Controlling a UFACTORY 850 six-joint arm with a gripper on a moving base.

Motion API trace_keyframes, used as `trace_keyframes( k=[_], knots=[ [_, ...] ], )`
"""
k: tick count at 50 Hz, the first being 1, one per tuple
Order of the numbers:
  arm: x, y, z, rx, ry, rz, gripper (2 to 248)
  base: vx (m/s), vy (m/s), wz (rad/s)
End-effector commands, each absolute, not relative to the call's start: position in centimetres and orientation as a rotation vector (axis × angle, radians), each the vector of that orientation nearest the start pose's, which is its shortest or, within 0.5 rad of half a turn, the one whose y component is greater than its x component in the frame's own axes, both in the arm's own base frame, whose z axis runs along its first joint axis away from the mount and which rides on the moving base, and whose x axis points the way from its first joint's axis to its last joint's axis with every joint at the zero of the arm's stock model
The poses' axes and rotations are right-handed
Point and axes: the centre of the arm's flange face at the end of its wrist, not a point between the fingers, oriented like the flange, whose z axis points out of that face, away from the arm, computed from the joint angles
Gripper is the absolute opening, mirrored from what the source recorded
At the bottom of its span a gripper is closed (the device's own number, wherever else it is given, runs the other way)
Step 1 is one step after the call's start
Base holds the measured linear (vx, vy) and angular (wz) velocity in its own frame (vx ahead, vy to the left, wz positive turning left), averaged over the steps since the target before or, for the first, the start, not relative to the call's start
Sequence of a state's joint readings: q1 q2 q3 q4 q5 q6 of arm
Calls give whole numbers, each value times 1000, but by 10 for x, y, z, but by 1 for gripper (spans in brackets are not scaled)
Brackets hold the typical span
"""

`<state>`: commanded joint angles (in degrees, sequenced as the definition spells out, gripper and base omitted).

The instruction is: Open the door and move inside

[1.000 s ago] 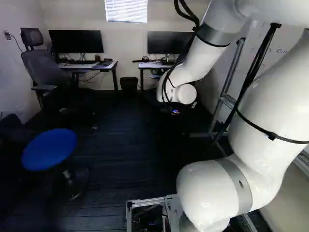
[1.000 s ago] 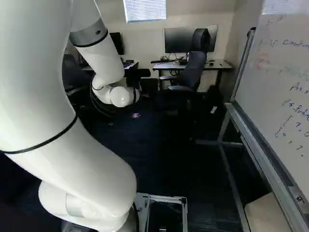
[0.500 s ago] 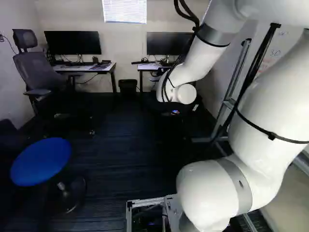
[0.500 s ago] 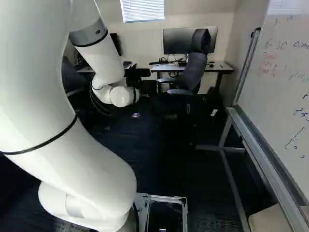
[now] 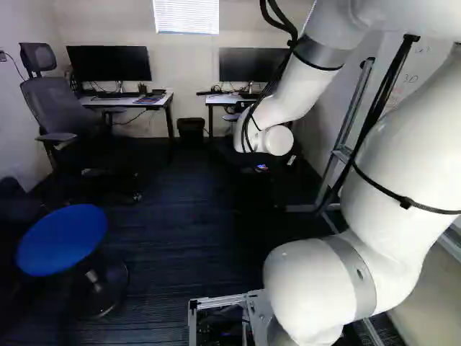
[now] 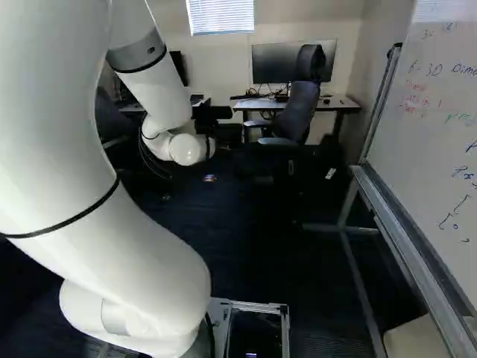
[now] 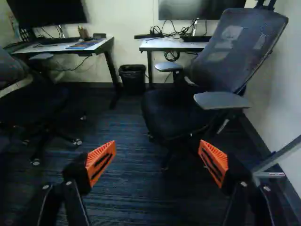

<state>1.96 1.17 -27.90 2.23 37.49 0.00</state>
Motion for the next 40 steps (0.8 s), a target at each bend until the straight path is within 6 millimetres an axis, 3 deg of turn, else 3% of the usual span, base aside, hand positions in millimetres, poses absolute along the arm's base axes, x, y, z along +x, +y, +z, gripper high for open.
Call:
trace_keyframes(
  k=[20,40],
  knots=[
    [395,10,413,-2607,14,-1729,247,0,0,0],
    [362,6,402,-2595,10,-1755,247,0,0,0]
  ],
)
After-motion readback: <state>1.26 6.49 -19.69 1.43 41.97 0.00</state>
